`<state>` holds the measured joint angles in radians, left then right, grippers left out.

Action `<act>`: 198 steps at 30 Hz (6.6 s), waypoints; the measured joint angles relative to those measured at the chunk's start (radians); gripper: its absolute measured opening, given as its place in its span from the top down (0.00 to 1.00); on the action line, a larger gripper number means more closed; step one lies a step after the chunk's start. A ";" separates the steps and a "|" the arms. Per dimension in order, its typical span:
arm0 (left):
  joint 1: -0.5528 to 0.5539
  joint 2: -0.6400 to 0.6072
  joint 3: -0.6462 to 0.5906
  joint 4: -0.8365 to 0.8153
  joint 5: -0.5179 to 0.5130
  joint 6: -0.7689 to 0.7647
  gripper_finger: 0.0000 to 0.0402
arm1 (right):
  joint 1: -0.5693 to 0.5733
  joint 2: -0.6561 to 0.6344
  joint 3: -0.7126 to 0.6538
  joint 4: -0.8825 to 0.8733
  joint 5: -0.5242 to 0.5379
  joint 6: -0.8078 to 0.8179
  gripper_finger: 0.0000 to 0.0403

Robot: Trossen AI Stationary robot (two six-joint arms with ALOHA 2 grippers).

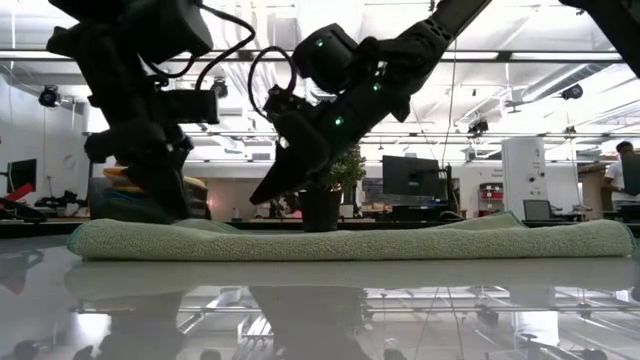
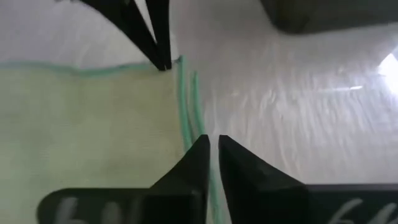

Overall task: Fold microfiber towels
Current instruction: Fold the green microfiber cloth

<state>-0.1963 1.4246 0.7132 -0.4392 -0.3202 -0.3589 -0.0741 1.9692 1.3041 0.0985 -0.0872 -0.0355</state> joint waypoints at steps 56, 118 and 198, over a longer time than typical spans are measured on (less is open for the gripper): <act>-0.002 -0.036 -0.063 0.072 -0.045 -0.102 0.90 | 0.041 -0.221 -0.142 -0.249 -0.048 -0.011 0.80; -0.001 -0.207 -0.077 0.034 -0.040 0.027 1.00 | 0.106 -0.902 -0.748 -0.510 0.287 0.331 0.98; -0.155 0.125 -0.052 0.325 -0.055 -0.132 0.65 | 0.275 -0.871 -0.833 -0.492 0.166 1.162 0.40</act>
<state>-0.3511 1.5499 0.6613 -0.1141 -0.3752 -0.4911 0.2005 1.0985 0.4708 -0.3933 0.0785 1.1263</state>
